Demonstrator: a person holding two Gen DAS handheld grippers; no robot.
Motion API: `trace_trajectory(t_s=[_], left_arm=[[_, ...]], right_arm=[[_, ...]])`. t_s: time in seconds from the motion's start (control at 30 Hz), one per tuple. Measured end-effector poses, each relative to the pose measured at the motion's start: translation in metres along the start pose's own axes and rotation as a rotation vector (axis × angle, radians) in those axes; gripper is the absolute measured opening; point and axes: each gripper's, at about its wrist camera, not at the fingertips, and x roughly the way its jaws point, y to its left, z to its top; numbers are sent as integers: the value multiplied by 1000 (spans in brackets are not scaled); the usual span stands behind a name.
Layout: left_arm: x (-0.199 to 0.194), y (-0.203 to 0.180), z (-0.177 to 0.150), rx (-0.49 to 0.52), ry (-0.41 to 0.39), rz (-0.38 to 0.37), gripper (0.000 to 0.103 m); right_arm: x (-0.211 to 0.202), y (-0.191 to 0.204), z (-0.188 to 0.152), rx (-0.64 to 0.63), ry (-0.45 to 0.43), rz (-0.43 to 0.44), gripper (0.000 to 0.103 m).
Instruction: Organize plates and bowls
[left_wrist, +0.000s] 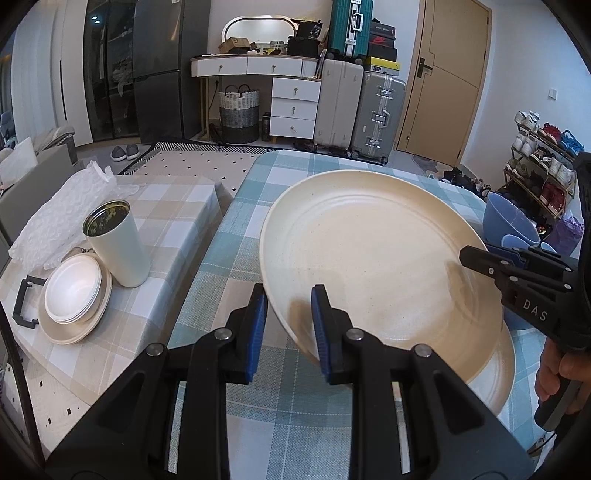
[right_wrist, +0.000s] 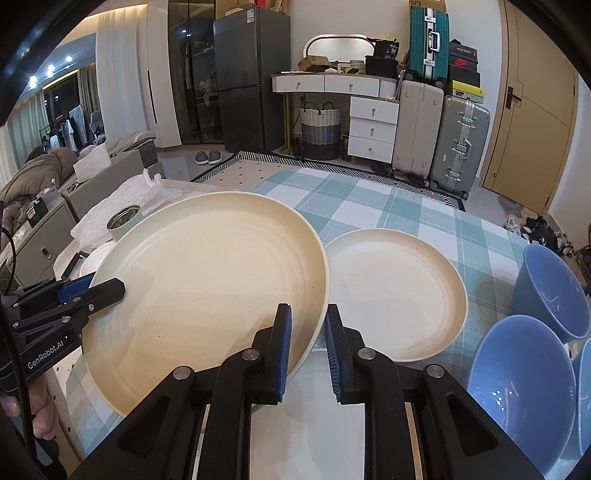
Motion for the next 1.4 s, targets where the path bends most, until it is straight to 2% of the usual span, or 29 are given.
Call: trace_trajectory(t_s=[0.47, 1.4], left_arm=[[-18, -27, 0, 55, -8, -31, 21], [-6, -81, -17, 172, 29, -73, 21]], right_arm=[[-28, -19, -16, 42, -9, -22, 18], [-65, -55, -63, 128, -8, -50, 19]])
